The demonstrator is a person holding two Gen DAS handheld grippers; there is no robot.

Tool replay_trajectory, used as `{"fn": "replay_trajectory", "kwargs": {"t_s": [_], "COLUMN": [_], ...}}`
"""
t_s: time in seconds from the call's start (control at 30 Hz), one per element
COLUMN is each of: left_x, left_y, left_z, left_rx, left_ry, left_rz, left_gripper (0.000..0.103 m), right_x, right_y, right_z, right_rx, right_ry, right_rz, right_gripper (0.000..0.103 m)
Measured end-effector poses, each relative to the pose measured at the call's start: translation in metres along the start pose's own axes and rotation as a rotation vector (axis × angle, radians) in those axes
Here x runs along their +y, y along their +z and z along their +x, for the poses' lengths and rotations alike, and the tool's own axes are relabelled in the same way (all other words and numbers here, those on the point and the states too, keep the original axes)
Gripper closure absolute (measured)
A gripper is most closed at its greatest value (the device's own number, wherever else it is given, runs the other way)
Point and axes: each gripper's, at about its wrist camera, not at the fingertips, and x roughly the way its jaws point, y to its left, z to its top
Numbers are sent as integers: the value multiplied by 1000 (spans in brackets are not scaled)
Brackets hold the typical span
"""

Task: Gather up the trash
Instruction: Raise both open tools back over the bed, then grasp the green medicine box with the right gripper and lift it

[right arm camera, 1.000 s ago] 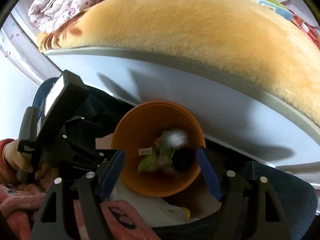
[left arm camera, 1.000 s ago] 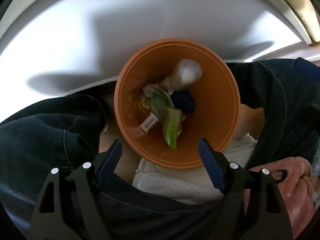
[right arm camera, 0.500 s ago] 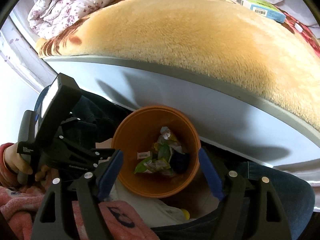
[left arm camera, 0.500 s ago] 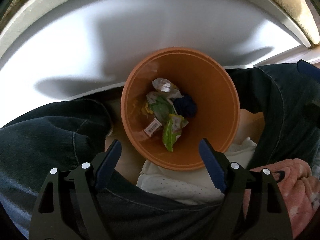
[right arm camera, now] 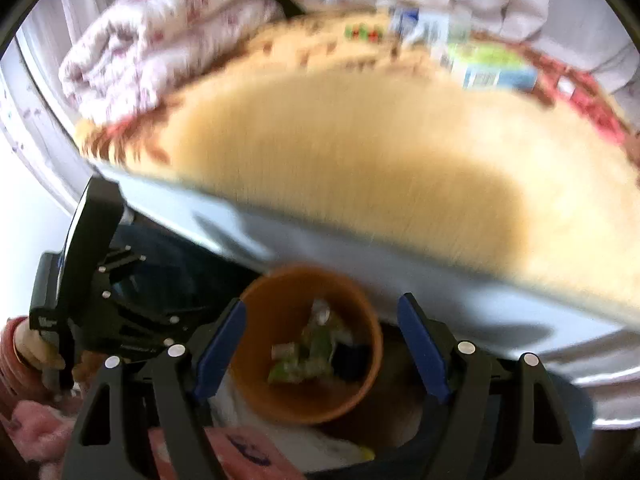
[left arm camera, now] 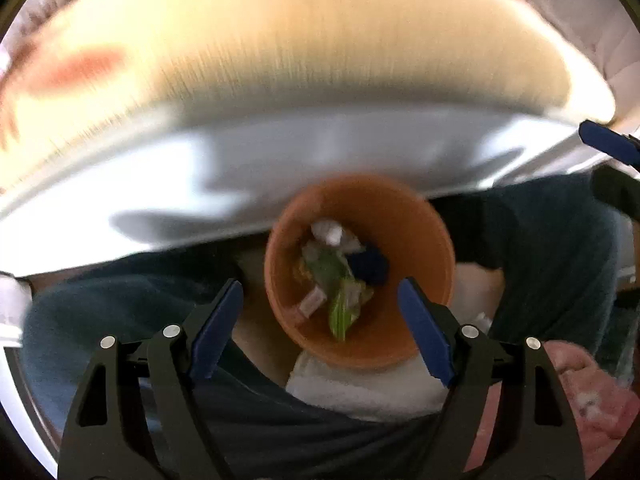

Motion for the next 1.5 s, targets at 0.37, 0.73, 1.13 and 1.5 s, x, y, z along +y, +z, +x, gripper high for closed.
{"fn": "replay_trajectory", "kwargs": {"t_s": [0.37, 0.73, 1.13, 1.5], "left_x": [5, 11, 37, 50], "left_y": [62, 96, 109, 106], "left_z": [-80, -76, -68, -64], "left_rx": [-280, -283, -263, -255], "left_ry": [62, 29, 32, 18], "left_rz": [16, 6, -38, -56], "left_gripper": [12, 12, 12, 12], "right_x": [-75, -171, -233, -225], "right_y": [95, 181, 211, 244], "right_z": [-14, 58, 135, 160], "right_rx": [-158, -121, -64, 66], "right_ry": [-18, 77, 143, -83], "right_rz": [210, 552, 941, 1015], "right_gripper": [14, 14, 11, 4]}}
